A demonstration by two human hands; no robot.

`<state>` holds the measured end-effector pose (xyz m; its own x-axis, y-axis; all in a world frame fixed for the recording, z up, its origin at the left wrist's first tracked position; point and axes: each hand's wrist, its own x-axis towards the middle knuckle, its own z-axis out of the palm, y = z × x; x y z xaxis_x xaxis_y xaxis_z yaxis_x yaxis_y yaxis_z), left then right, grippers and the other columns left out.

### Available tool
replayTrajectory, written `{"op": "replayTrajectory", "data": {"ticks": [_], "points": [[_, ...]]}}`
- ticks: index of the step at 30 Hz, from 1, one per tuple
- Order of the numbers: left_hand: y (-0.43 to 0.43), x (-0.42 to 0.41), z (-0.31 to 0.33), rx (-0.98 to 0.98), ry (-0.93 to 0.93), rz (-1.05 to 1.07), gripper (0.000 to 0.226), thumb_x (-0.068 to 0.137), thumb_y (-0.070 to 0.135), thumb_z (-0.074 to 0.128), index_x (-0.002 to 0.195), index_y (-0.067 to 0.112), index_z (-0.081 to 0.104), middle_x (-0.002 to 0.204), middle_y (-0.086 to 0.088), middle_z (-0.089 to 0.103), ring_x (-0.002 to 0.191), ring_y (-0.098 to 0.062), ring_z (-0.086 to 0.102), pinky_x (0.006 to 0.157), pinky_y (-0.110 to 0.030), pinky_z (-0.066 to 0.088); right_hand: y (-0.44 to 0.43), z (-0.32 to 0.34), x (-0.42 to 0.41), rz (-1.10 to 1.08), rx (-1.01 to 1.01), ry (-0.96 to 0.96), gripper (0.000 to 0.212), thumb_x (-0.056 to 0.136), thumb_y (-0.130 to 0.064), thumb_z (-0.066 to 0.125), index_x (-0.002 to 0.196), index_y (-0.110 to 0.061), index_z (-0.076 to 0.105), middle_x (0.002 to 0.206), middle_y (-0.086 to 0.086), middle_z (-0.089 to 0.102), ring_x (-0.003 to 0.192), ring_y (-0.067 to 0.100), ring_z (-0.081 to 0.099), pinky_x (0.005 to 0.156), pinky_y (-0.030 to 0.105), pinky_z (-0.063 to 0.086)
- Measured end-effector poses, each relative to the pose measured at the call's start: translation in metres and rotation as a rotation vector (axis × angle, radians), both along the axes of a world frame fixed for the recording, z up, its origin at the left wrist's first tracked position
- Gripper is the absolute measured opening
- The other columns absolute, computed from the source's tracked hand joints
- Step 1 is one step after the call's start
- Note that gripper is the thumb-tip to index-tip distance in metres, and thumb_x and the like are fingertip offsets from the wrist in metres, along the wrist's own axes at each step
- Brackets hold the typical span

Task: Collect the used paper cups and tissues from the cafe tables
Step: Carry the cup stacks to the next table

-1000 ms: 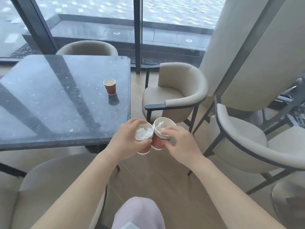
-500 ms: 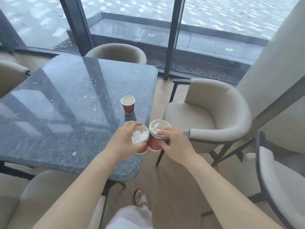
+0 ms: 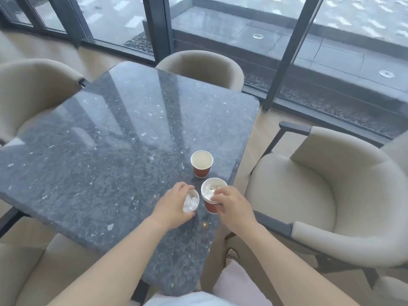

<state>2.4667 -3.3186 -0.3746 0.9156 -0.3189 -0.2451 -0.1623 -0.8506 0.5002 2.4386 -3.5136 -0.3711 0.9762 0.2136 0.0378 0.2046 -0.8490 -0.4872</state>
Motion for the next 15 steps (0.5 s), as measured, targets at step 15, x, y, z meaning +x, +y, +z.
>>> {"op": "replayTrajectory", "data": {"ticks": [15], "points": [[-0.006, 0.032, 0.001, -0.031, -0.074, 0.197, 0.064, 0.080, 0.031, 0.067, 0.137, 0.028, 0.039, 0.148, 0.004, 0.030, 0.137, -0.020, 0.027, 0.111, -0.030, 0.028, -0.023, 0.032, 0.057, 0.231, 0.129, -0.115, 0.023, 0.072, -0.005, 0.071, 0.090, -0.020, 0.070, 0.097, -0.008, 0.069, 0.090, 0.021, 0.062, 0.072, 0.027, 0.050]]}}
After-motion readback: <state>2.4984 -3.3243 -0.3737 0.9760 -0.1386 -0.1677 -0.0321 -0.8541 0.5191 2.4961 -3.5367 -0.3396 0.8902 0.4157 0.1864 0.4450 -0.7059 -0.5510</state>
